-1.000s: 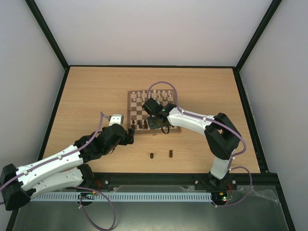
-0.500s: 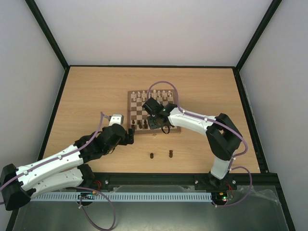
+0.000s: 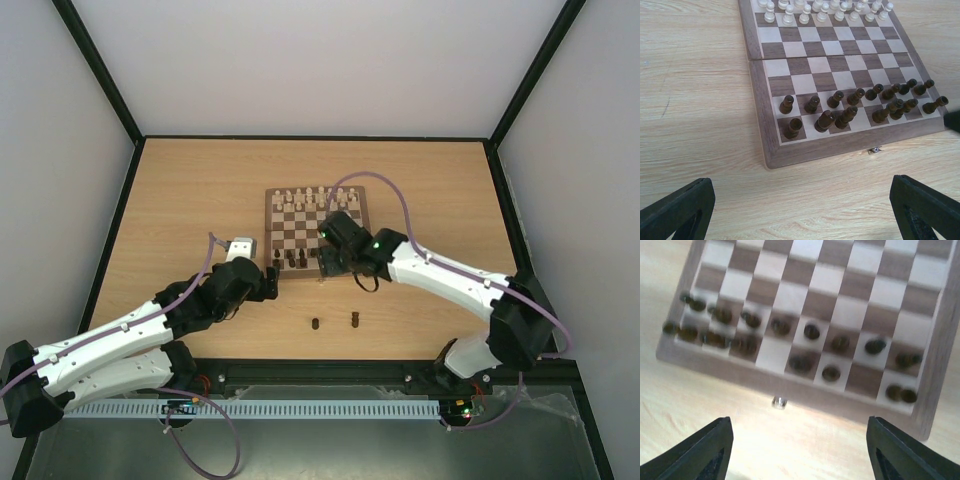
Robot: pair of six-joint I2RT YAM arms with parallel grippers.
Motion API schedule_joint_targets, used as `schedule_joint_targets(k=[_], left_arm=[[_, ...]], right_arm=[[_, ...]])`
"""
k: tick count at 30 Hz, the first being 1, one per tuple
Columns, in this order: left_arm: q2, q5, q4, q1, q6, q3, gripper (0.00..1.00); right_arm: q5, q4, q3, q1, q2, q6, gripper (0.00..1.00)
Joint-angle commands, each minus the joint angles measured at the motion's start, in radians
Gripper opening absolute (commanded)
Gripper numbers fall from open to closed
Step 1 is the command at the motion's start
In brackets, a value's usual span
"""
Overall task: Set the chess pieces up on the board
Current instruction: Pick up the chess piece at the center of the board.
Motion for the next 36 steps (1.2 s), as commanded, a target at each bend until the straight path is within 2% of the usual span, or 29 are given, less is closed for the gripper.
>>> schedule_joint_targets(k=[1,9,16,22,36], left_arm=[[-0.003,-0.022,-0.006,0.006,-0.009,0.009,0.99],[-0.002,-0.034,-0.008,0.006,-0.019,0.017,0.99],[-0.013,-0.035,-0.016,0.006,-0.029,0.009,0.99],[-0.029,-0.031,-0.018,0.006,-0.038,-0.004,0.99],[-0.051,-0.023,-0.012,0.006,-0.035,-0.009,0.99]], right_arm=[[-0.025,-0.049,-0.129,0.08,-0.076,0.037,0.75],[-0.061,0.02,-0.285,0.254,-0.151,0.135,0.73],[-0.057,0.065,-0.265,0.352,-0.067,0.185,0.7],[-0.046,0.069,-0.218,0.379,0.032,0.181,0.52],[-0.027,0.044,-0.162,0.38,0.134,0.173,0.11]])
